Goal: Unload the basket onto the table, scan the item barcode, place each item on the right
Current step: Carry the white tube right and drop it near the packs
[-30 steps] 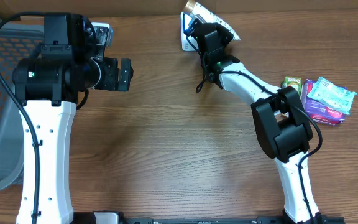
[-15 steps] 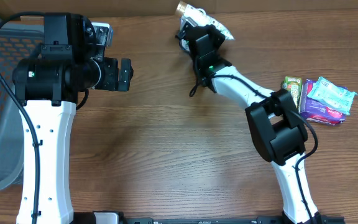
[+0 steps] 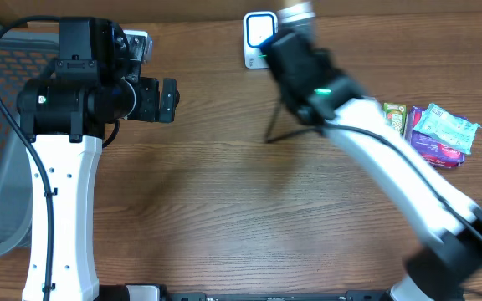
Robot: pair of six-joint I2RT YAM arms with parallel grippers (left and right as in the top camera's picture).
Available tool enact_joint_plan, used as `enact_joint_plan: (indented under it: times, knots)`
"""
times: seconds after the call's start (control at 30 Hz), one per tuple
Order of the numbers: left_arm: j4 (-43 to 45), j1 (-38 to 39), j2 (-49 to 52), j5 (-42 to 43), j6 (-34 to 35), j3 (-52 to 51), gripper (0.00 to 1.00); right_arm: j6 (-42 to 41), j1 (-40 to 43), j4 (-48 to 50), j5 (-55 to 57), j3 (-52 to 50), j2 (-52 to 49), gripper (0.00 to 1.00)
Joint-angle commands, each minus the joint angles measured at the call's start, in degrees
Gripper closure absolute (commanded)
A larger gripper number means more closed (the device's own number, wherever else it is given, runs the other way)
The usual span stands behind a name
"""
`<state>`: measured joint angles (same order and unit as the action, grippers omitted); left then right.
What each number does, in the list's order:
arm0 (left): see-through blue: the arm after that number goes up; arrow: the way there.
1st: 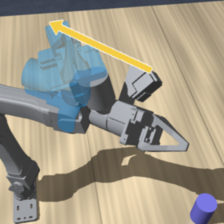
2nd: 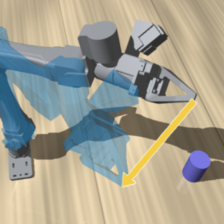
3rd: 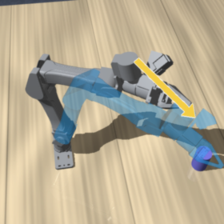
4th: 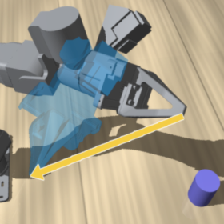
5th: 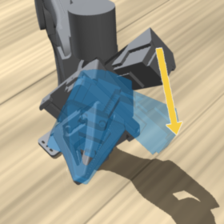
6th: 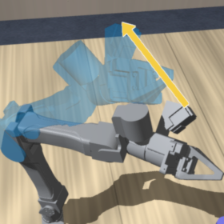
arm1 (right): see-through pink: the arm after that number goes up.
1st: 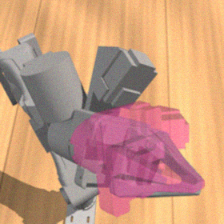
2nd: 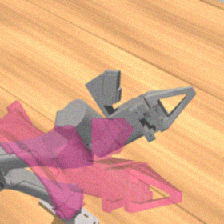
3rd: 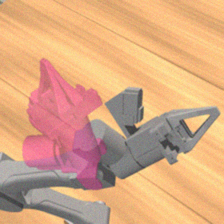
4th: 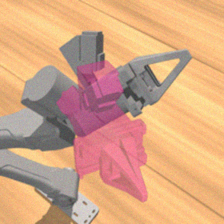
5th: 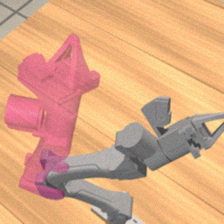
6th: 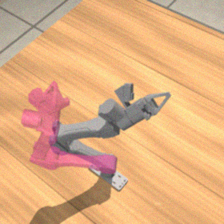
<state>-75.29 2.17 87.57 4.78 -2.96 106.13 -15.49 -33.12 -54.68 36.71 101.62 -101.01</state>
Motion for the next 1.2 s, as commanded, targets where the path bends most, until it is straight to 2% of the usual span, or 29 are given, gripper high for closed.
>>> enact_joint_plan:
  times: [0.0, 0.13, 0.17, 0.23, 0.37, 0.53, 0.67, 0.7, 0.73, 0.77, 0.8, 0.87, 1.03, 1.17]
  knots:
    - [0.13, 0.09, 0.17, 0.61, 0.35, 0.48, 0.00, -27.28, 5.18, -8.04, 1.31, 0.96, 4.46, 0.96]
    - [0.13, 0.11, 0.17, 0.61, 0.37, 0.48, 0.00, -46.86, 12.11, -23.76, 1.31, 0.66, 5.14, 0.96]
    - [0.13, 0.11, 0.17, 0.61, 0.37, 0.48, 0.00, -54.01, 15.56, -28.30, 1.07, -0.55, 4.87, 0.96]
    - [0.13, 0.11, 0.17, 0.63, 0.37, 0.48, 0.01, -59.45, 18.80, -29.83, 0.17, -2.99, 4.79, 0.96]
    - [0.13, 0.11, 0.17, 0.61, 0.37, 0.48, 0.00, -65.13, 24.28, -26.36, -3.69, -10.10, 4.79, 0.96]
    - [0.13, 0.11, 0.17, 0.61, 0.37, 0.48, 0.00, -65.33, 29.79, -9.33, -9.86, -22.88, 4.79, 0.96]
    - [0.13, 0.11, 0.17, 0.63, 0.37, 0.48, 0.00, -67.19, 31.95, -5.64, -10.01, -25.40, 4.79, 0.96]
    - [0.13, 0.11, 0.17, 0.63, 0.37, 0.48, 0.01, -67.23, 32.33, -5.55, -10.01, -25.38, 4.83, 0.90]
    - [0.13, 0.11, 0.17, 0.63, 0.37, 0.48, 0.01, -67.23, 33.11, -5.53, -10.01, -25.27, 5.03, 0.70]
    - [0.13, 0.11, 0.17, 0.63, 0.37, 0.48, 0.00, -67.19, 33.59, -5.84, -10.01, -25.09, 5.16, 0.60]
    - [0.13, 0.11, 0.17, 0.61, 0.37, 0.48, 0.00, -66.97, 33.97, -6.08, -9.99, -24.96, 5.27, 0.43]
    - [0.13, 0.11, 0.17, 0.61, 0.37, 0.48, 0.00, -62.95, 34.80, -6.71, -10.01, -24.06, 6.32, 0.00]
    - [0.13, 0.11, 0.17, 0.63, 0.37, 0.48, 0.00, -43.89, 34.51, -9.55, -11.32, -19.08, 9.73, 0.00]
    - [0.13, 0.11, 0.17, 0.63, 0.37, 0.48, 0.00, -28.81, 33.81, -14.78, -19.91, -13.46, 13.35, 0.00]
